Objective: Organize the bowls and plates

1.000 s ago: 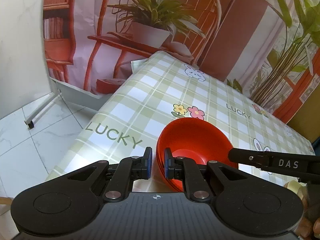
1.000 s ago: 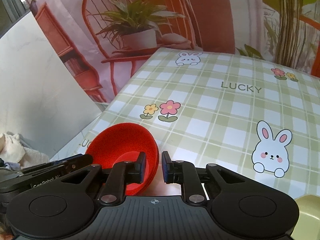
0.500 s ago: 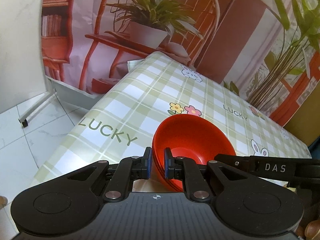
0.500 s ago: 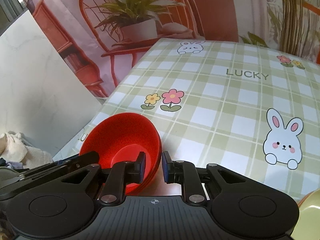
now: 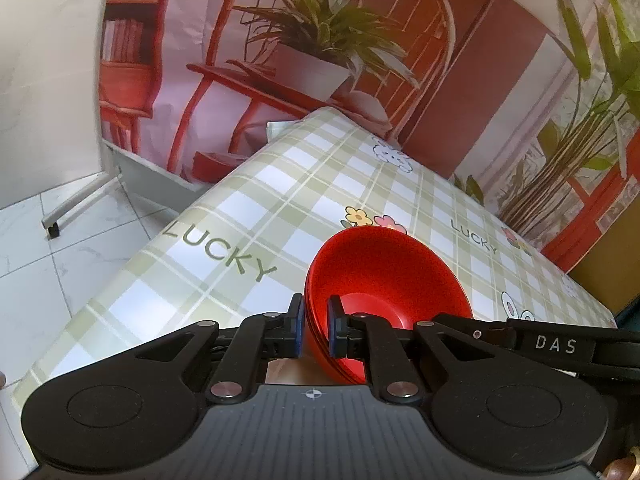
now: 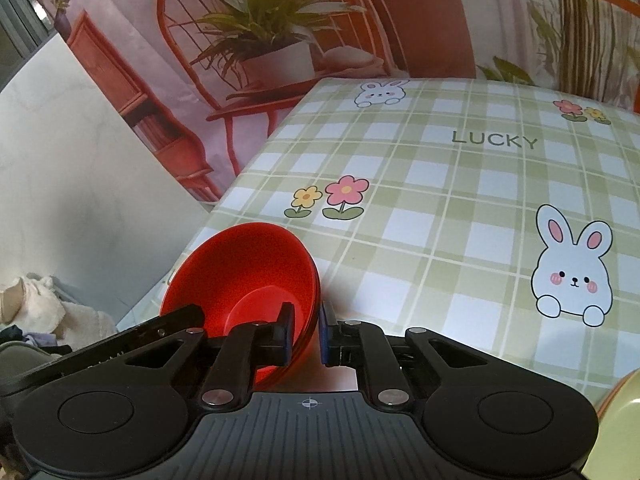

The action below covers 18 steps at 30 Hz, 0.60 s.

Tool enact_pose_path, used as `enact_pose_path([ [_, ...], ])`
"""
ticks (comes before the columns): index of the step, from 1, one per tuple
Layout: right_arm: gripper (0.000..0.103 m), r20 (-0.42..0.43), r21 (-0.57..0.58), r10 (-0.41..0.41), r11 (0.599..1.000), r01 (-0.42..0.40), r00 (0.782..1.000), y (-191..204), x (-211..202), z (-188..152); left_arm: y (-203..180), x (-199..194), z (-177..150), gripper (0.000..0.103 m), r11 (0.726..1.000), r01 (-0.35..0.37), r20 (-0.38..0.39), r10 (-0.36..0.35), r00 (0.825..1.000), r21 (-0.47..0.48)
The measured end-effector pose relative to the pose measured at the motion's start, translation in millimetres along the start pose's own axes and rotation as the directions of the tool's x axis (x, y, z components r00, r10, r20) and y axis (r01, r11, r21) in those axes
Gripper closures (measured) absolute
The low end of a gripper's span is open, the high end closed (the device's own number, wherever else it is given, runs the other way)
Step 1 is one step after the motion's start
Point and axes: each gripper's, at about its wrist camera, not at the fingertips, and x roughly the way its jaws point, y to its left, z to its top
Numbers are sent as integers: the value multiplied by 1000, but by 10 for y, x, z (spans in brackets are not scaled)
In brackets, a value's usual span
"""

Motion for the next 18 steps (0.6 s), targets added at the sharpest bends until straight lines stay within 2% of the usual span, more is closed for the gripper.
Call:
enact_pose_path([
  [18, 92, 18, 62, 11, 998, -12, 1000, -144, -201, -93, -135, -91, -23, 91, 1000, -3, -24, 4, 1000, 10],
])
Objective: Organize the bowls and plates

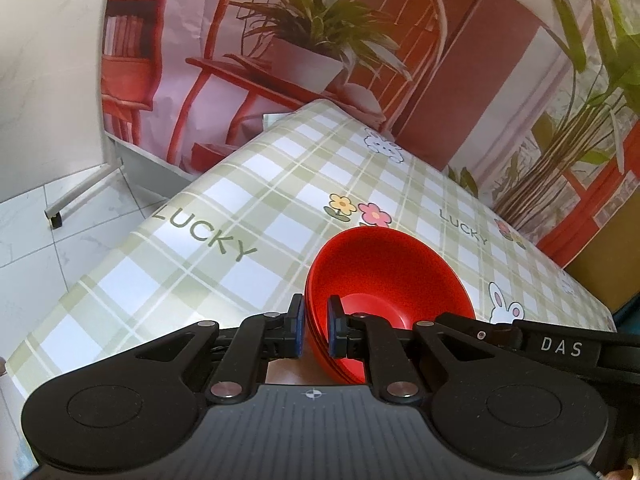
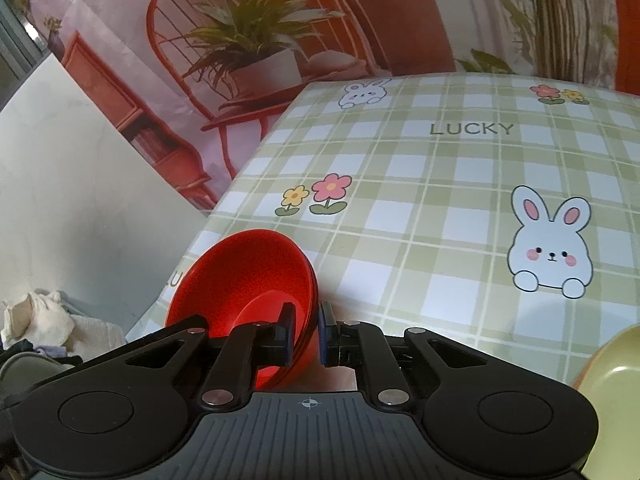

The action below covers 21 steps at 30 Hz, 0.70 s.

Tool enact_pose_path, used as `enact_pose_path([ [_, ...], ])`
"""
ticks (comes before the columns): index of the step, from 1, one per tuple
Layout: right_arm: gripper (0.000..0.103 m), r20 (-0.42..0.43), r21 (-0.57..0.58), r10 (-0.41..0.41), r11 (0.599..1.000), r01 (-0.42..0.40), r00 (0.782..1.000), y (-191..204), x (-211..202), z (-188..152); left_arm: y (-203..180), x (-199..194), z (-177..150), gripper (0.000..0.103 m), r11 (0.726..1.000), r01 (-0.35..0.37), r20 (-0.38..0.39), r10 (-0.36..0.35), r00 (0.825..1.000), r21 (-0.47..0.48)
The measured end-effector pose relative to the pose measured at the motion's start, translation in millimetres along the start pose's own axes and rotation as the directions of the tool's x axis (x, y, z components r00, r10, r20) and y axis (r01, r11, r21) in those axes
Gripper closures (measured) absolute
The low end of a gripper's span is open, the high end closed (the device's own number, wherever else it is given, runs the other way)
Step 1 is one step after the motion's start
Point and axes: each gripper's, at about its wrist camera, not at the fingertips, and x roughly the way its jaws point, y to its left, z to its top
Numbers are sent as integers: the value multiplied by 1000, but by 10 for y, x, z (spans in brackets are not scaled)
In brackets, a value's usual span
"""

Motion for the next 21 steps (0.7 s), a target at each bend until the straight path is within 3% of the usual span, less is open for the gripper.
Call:
enact_pose_path([
  [21, 92, 104, 86, -6, 996, -3, 995, -425, -550, -69, -549, -159, -73, 91, 992, 28, -16, -26, 1000, 122],
])
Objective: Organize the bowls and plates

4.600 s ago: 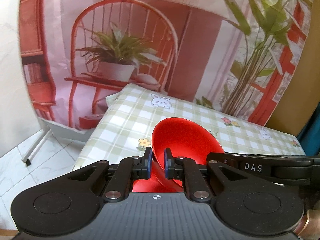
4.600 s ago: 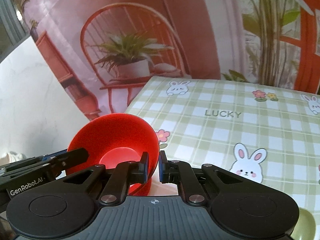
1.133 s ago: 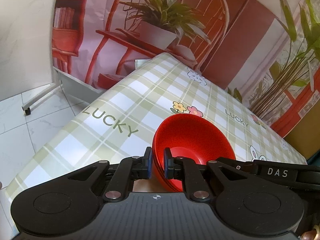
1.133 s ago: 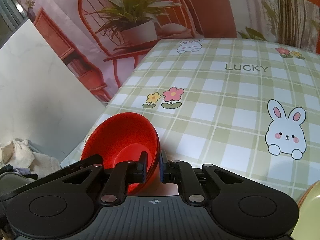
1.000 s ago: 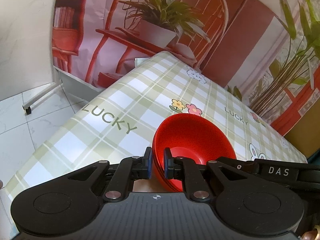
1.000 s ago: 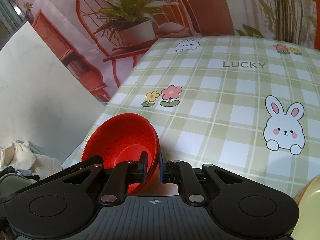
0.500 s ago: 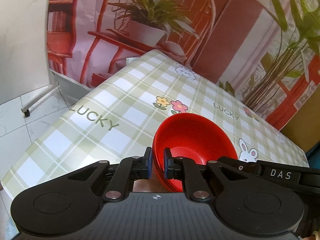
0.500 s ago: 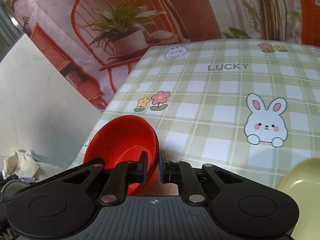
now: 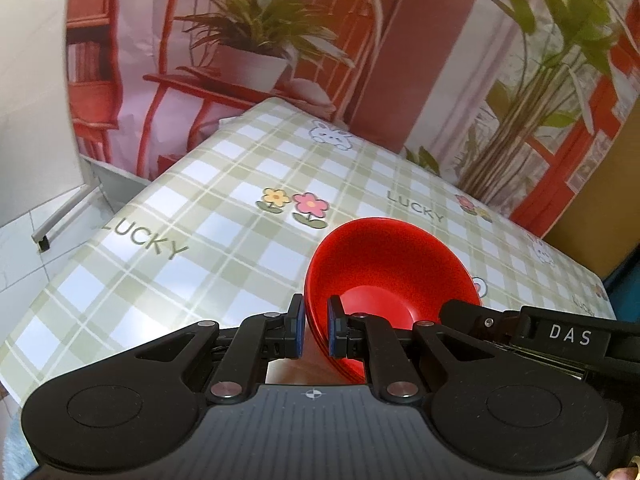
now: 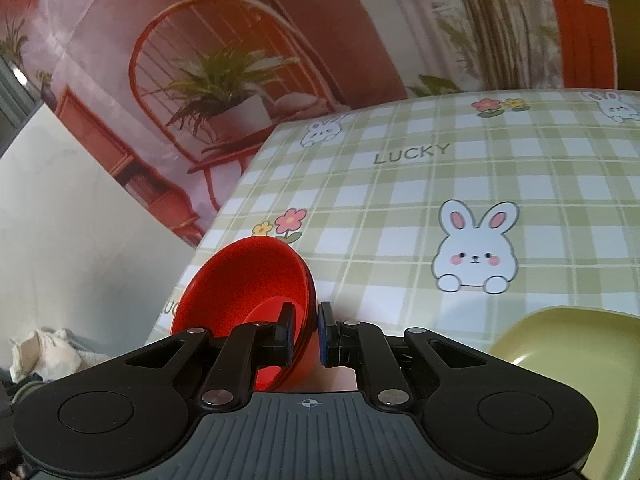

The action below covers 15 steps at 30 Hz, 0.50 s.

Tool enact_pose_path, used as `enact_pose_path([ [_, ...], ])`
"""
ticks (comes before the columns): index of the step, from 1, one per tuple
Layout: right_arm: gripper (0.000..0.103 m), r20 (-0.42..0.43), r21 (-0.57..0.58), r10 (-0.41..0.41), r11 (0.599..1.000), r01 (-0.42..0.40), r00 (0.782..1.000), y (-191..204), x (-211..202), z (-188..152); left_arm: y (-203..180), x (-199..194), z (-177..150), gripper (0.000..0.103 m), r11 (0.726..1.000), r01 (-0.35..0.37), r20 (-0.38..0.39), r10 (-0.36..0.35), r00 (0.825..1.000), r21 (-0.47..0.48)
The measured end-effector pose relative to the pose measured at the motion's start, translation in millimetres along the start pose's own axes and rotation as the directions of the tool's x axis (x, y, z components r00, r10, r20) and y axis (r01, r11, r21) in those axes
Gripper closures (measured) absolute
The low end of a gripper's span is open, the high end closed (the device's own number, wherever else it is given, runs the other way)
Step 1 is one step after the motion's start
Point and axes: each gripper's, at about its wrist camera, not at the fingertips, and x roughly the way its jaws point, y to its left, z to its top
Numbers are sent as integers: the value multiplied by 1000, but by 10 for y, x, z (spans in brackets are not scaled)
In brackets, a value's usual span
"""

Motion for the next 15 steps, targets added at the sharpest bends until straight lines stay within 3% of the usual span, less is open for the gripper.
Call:
enact_pose_path([
  [15, 92, 95, 74, -19, 997, 12, 995, -403, -511, 35, -495, -59, -44, 90, 992, 69, -15, -68, 998, 106],
])
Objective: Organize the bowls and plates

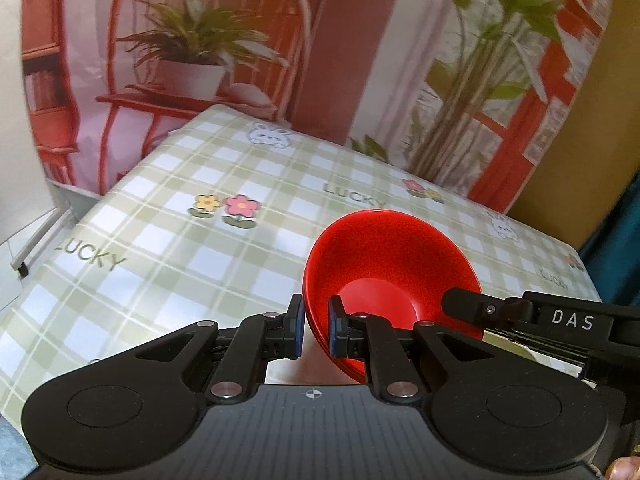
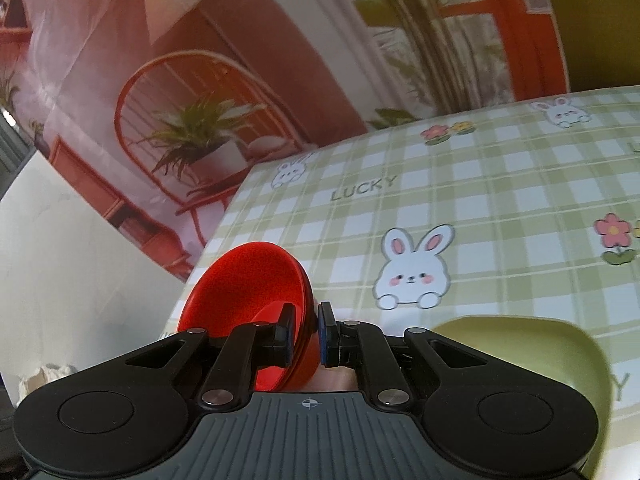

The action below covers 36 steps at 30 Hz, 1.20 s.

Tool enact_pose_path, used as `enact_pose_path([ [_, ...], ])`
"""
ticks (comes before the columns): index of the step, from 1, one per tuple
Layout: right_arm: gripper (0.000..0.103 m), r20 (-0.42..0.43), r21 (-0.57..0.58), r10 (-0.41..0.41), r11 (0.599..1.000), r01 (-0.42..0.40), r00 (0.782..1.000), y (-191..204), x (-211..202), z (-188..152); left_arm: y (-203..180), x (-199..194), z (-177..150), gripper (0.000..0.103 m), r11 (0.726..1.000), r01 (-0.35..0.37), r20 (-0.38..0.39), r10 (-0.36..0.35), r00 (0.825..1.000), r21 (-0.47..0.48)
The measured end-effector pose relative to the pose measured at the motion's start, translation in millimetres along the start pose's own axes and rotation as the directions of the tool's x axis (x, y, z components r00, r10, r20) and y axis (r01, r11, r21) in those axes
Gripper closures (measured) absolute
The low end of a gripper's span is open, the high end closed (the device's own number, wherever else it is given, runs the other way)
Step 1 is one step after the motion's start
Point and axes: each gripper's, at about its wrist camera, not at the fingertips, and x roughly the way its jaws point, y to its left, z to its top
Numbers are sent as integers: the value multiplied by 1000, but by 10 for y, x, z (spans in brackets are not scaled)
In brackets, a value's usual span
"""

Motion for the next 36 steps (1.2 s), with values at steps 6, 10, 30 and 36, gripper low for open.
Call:
enact_pose_path([
  [6, 93, 35, 20, -32, 999, 31, 999, -193, -207, -10, -222, 34, -76, 89, 998, 43, -26, -42, 999, 44],
  [10, 93, 55, 36, -55, 998, 53, 997, -332, -356, -28, -353, 54, -142, 89, 995, 83, -43, -80, 996, 59],
  [30, 93, 92, 126, -146, 983, 134, 985, -901, -853, -214, -757, 187, -391, 87, 973, 179, -152, -157, 976, 148],
  [36, 93, 69, 150, -152, 979, 141, 986, -978, -823, -244, -749, 211, -409, 87, 972, 182, -166, -156, 974, 151],
])
